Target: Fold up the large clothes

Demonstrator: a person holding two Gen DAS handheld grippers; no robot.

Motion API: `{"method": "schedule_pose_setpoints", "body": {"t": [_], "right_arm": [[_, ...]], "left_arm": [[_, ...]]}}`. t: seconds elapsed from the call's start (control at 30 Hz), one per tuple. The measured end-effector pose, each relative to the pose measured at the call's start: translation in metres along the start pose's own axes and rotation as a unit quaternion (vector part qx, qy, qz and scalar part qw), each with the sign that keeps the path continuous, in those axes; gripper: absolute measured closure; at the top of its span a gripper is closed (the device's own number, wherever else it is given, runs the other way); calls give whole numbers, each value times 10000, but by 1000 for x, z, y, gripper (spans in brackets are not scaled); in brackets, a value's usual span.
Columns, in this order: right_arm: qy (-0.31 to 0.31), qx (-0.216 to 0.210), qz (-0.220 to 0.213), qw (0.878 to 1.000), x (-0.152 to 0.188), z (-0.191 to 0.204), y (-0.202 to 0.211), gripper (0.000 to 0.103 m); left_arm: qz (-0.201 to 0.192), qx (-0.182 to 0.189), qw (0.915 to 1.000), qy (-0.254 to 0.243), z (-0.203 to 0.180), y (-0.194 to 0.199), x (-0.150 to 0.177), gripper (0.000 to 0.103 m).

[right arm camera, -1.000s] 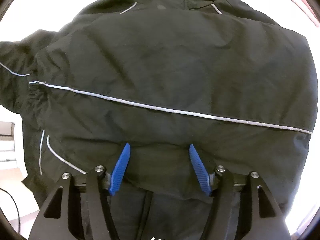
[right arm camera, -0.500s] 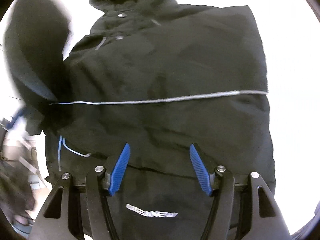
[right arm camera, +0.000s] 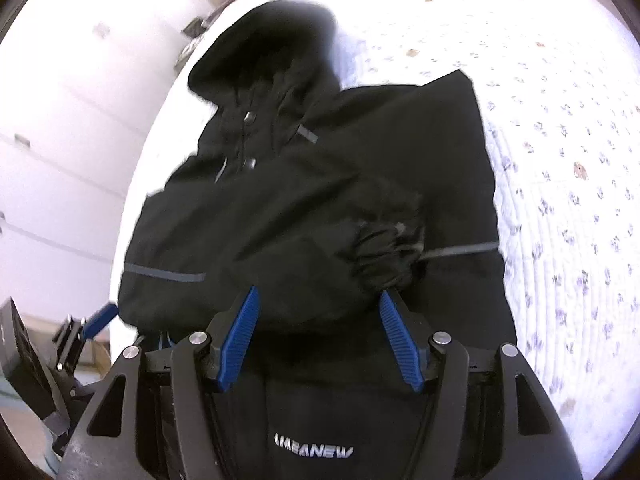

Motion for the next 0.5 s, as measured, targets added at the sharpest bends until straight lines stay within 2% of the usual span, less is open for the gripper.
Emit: {"method": "schedule_pose_setpoints", "body": {"t": [0.07,0.13,0.23,0.33,0.4,0.5], "right_arm": [[-277,-221,69,9993,-5,-7,-5,36],[-407,-478,348,9974,-1,-10,-8,36],[-64,-361,673,9971,12,-8,-3,36],[-32,-68,524,9986,14,-18,15,36],[-311,-267,340,9986,6,-25,21,36],[-655,-574,246,9959,-13,-29,8,36]], "left_arm": [[39,25,9998,217,8,-3,-1,37],[54,-9,9993,357,13,-7,-2,37],[52,-8,9991,418,15,-8,-2,37],[124,6,9991,417,16,-11,1,37],[181,16,9989,443,16,-14,1,37],[219,90,9981,562,16,-18,-2,37]]}}
Point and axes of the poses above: each gripper's, at about its wrist camera, not at the fingertips, and y roughly against the way its jaws point, z to its left, x to its underside, the point moved 6 cm from there along -y, roughly the way its jaws point, and after that the axes turned 2 degrees about -y, right-handed, at the moved point
